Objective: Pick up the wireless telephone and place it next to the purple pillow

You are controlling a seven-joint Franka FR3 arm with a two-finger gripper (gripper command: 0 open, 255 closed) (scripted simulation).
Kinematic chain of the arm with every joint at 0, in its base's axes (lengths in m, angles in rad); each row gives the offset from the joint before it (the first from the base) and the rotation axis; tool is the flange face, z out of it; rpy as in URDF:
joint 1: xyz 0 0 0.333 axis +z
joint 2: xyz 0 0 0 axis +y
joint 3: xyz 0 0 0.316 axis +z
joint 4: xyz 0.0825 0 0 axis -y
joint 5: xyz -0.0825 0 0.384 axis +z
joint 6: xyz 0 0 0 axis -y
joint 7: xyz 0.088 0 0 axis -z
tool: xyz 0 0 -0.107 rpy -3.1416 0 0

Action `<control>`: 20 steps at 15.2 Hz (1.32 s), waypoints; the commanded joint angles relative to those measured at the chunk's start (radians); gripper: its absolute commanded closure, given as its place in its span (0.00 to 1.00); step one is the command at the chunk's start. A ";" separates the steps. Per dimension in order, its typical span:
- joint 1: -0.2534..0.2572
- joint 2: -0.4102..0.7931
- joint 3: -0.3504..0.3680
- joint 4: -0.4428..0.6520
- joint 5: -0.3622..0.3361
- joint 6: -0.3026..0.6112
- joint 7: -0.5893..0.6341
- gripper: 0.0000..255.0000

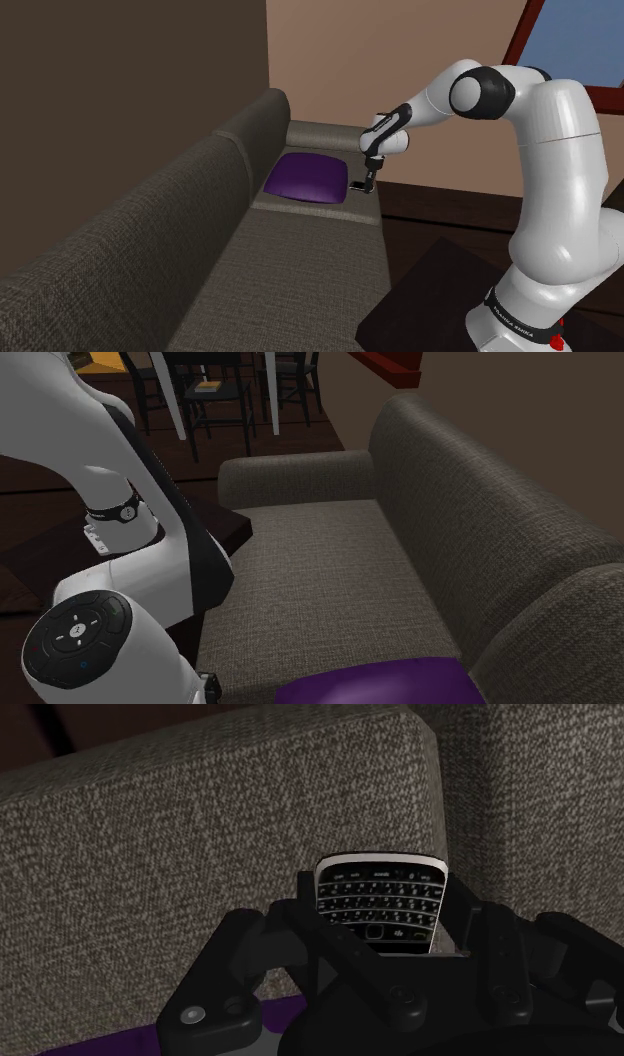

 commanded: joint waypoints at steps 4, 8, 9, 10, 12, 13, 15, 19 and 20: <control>0.000 0.051 0.003 0.008 0.003 0.043 -0.001 1.00; -0.002 0.095 0.005 0.020 0.005 0.076 -0.003 1.00; -0.002 0.107 0.005 0.023 0.005 0.084 -0.004 1.00; -0.002 0.118 0.006 0.027 0.006 0.092 -0.004 1.00; -0.003 0.141 0.007 0.035 0.007 0.107 -0.005 1.00; -0.003 0.153 0.007 0.039 0.007 0.114 -0.006 1.00; -0.004 0.161 0.008 0.042 0.007 0.120 -0.006 1.00; -0.004 0.161 0.008 0.042 0.007 0.120 -0.006 1.00; -0.004 0.161 0.008 0.042 0.007 0.120 -0.006 1.00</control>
